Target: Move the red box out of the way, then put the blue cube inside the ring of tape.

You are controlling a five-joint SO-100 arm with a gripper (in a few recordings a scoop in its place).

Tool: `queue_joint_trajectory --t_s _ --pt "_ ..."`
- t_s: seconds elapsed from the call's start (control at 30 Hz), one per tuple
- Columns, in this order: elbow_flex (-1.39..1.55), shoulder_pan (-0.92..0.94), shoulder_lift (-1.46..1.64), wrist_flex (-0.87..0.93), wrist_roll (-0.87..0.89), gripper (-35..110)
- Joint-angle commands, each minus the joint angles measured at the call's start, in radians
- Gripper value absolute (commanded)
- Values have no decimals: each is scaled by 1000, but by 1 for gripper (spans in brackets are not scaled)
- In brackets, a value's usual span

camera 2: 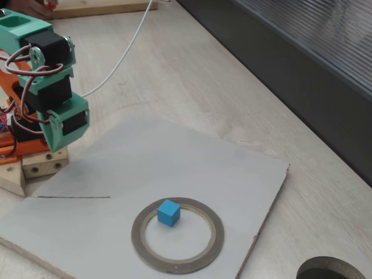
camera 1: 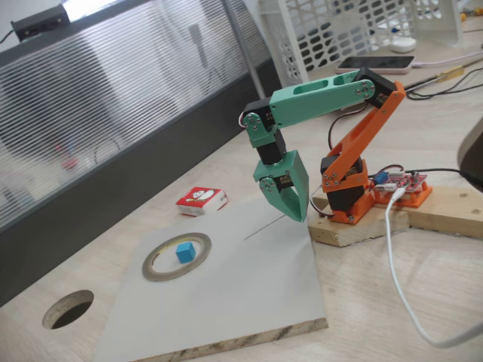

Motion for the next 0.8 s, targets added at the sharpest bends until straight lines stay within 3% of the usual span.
queue_joint_trajectory --t_s 0.0,0.77 --pt "6 6 80 9 9 1" --pt "8 8 80 17 12 1"
